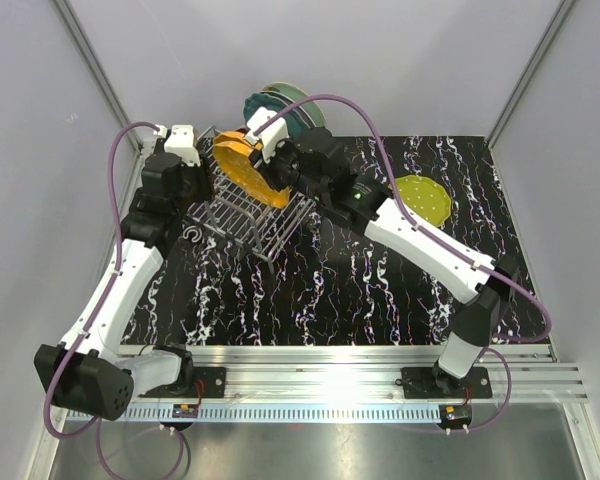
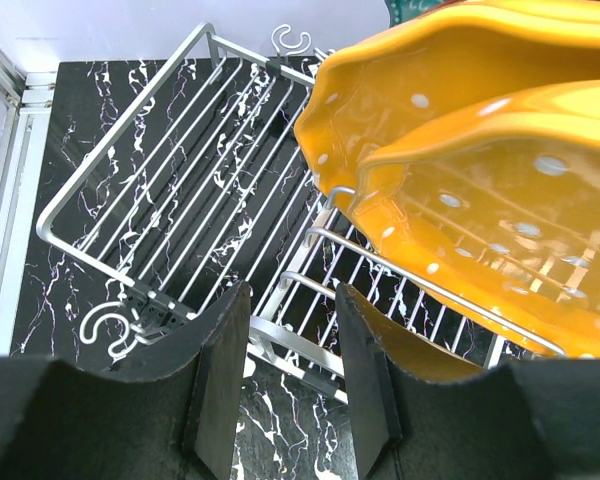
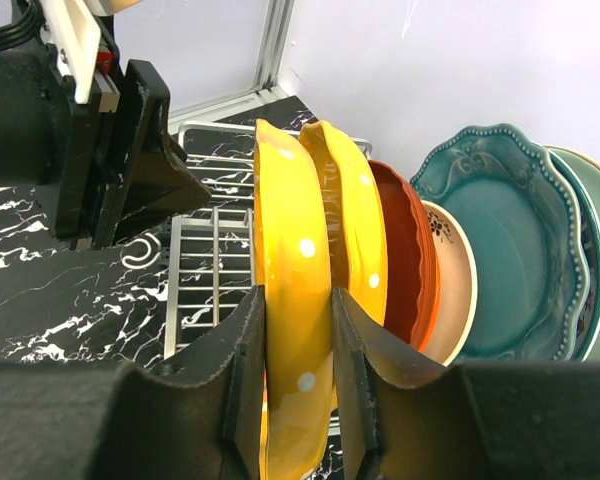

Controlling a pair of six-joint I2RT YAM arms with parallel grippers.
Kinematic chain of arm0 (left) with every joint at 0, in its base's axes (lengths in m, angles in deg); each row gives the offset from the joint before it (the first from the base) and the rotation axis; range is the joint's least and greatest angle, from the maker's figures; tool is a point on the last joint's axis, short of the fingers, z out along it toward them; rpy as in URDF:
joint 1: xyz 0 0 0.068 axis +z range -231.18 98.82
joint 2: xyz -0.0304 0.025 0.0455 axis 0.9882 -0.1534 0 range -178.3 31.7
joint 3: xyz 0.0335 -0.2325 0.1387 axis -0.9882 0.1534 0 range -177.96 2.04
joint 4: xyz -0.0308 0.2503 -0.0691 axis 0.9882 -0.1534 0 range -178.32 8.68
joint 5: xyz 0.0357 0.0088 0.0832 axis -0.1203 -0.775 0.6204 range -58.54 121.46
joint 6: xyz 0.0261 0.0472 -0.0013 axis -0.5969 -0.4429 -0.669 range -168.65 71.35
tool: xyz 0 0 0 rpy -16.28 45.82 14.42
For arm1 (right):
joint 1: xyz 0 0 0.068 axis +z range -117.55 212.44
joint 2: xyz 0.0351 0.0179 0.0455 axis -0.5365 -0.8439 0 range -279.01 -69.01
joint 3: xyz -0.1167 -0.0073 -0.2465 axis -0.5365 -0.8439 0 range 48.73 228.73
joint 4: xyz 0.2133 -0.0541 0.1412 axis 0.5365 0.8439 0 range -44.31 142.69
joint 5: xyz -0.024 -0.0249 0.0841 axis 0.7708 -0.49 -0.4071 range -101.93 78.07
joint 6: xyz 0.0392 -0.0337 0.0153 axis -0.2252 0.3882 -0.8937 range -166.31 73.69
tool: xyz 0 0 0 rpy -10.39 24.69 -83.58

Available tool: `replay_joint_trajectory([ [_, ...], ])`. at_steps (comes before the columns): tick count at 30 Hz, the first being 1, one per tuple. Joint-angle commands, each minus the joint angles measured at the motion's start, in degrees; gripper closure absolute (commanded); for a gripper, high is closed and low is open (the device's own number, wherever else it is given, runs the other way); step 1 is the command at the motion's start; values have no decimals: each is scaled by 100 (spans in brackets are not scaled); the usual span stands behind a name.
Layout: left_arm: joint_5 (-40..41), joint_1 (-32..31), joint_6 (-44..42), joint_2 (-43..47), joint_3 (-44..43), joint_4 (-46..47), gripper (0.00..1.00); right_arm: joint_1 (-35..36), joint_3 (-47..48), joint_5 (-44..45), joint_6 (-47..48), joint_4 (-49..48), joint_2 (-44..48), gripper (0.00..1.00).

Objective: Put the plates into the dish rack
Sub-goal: Insert the plate into the dish rack

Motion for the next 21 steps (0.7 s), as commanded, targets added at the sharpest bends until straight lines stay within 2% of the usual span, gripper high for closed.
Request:
replay_joint_trajectory([
  [1, 2, 30, -18, 174, 19, 321, 57, 26, 366, -162, 66, -218, -176, 88],
  [16, -33, 30, -26, 262, 37, 304, 57, 26, 911, -320, 136, 72, -686, 69],
  [19, -33, 30, -35, 253, 28, 304, 57, 26, 911, -540, 136, 116, -713, 69],
  [21, -33, 30, -35, 245, 19, 277, 58, 26, 876, -584, 136, 133, -704, 72],
])
